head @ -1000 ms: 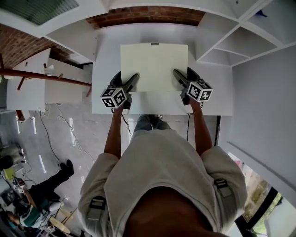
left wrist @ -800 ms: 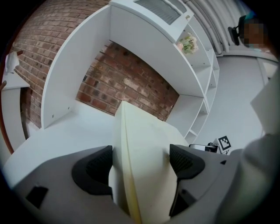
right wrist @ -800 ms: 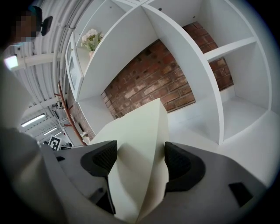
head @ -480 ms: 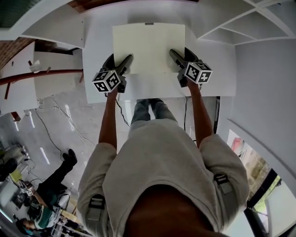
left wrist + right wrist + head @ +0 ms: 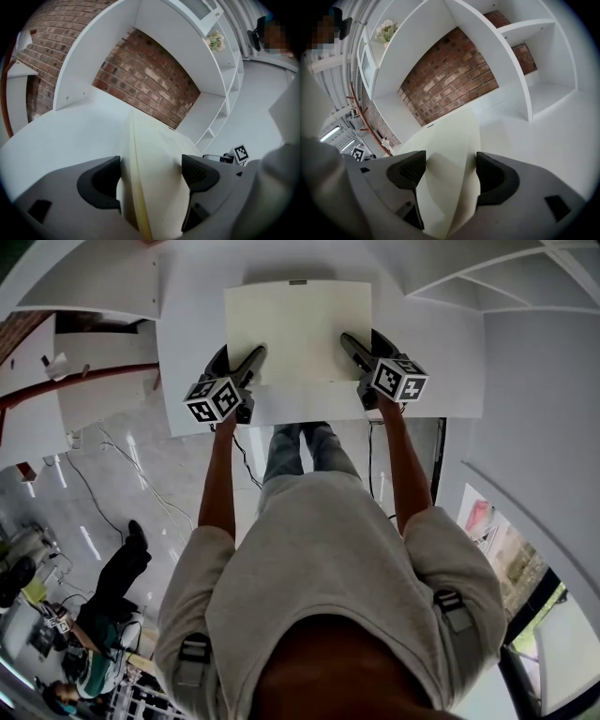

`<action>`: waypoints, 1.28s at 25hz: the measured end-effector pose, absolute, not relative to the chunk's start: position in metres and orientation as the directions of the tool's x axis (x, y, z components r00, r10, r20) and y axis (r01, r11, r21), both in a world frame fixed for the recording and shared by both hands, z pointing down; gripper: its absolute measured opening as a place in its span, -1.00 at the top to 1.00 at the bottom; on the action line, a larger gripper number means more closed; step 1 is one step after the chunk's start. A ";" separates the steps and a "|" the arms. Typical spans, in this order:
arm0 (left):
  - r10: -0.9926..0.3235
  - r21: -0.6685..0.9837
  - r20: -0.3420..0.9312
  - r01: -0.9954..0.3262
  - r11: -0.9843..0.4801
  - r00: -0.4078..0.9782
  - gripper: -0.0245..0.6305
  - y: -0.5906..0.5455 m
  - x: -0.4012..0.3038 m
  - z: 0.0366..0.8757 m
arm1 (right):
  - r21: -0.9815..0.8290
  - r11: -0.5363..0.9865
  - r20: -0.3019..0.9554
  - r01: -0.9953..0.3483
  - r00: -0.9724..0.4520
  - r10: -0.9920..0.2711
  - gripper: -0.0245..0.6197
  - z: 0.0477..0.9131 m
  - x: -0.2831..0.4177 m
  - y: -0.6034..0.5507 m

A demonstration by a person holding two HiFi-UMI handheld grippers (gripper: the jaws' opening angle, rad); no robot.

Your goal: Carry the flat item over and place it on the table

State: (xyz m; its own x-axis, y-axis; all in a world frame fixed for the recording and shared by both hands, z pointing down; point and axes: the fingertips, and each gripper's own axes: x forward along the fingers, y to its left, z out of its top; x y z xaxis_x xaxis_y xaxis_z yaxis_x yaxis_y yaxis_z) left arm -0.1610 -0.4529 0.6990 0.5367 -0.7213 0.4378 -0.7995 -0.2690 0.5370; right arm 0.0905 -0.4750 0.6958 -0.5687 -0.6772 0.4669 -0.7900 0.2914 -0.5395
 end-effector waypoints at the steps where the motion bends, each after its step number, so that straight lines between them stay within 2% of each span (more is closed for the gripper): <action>1: -0.719 0.539 0.442 -0.800 -0.265 0.536 -0.35 -0.451 -0.161 0.702 | -0.542 0.289 0.470 -0.789 -0.570 -0.674 -0.18 0.699 0.091 -0.473; 32: -0.700 0.559 0.494 -0.805 -0.199 0.516 -0.35 -0.440 -0.160 0.741 | -0.573 0.237 0.524 -0.785 -0.572 -0.631 -0.17 0.740 0.093 -0.469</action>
